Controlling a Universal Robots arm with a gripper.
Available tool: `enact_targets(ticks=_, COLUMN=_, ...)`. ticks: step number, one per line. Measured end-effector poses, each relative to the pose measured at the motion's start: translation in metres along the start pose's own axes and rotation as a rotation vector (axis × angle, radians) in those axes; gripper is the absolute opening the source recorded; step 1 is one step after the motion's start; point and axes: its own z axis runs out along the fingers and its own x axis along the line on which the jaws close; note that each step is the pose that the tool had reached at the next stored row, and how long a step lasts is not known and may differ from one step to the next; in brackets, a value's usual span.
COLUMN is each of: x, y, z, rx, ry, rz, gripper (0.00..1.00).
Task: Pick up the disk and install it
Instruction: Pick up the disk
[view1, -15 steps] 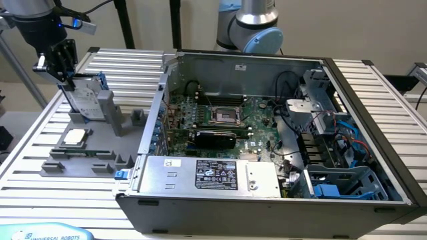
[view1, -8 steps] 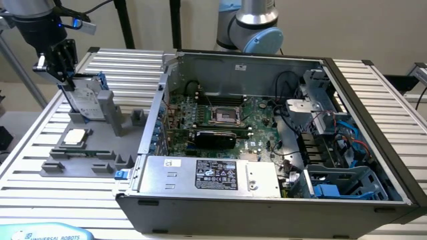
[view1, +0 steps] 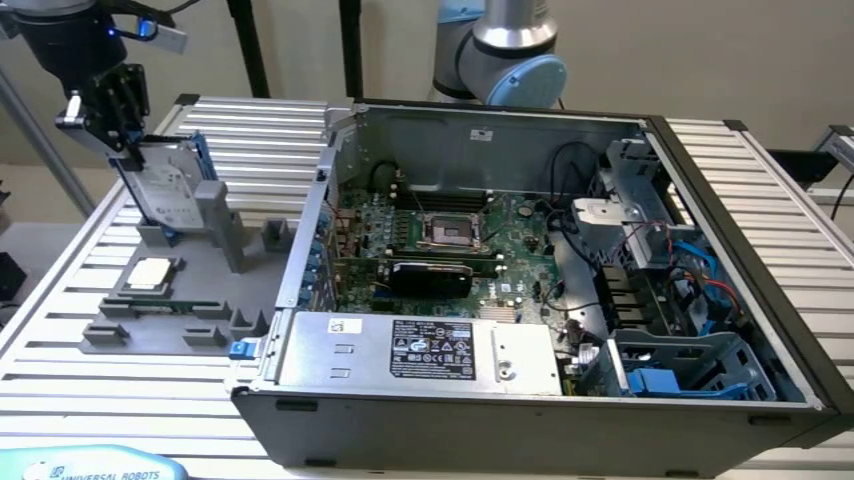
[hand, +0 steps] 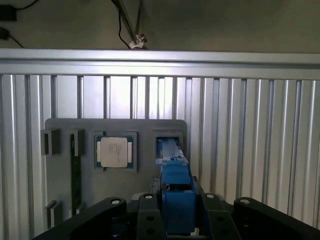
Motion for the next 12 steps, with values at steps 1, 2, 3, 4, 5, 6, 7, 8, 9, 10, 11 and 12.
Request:
enact_targets(ticks=1, x=0.0, y=0.0, z=-0.0048, rx=0.0001, ry=0.0, rz=0.0, gripper=0.33)
enact_targets(ticks=2, x=0.0, y=-0.0001, z=-0.0094, rx=0.0002, ry=-0.0001, rz=0.0, gripper=0.33)
enact_targets(ticks=3, x=0.0, y=-0.0002, z=-0.0139, rx=0.0, ry=0.0, rz=0.0, gripper=0.33)
enact_targets(ticks=4, x=0.0, y=-0.0003, z=-0.0184, rx=0.0002, ry=0.0, rz=0.0, gripper=0.33)
enact_targets(ticks=5, x=0.0, y=-0.0004, z=-0.0229, rx=0.0, ry=0.0001, rz=0.0, gripper=0.33)
enact_targets(ticks=6, x=0.0, y=-0.0005, z=-0.0274, rx=0.0, ry=0.0001, rz=0.0, gripper=0.33)
enact_targets(ticks=7, x=0.0, y=-0.0006, z=-0.0319, rx=0.0001, ry=0.0, rz=0.0, gripper=0.33)
enact_targets(ticks=8, x=0.0, y=-0.0007, z=-0.0364, rx=-0.0001, ry=0.0001, rz=0.0, gripper=0.33)
enact_targets(ticks=9, x=0.0, y=-0.0009, z=-0.041, rx=0.0001, ry=-0.0001, rz=0.0, gripper=0.33)
enact_targets(ticks=10, x=0.0, y=-0.0011, z=-0.0455, rx=0.0001, ry=-0.0001, rz=0.0, gripper=0.33)
enact_targets(ticks=11, x=0.001, y=-0.0015, z=-0.05, rx=0.0, ry=0.0, rz=0.0, gripper=0.33)
enact_targets(ticks=12, x=0.001, y=-0.0021, z=-0.0549, rx=0.0001, ry=-0.0001, rz=0.0, gripper=0.33)
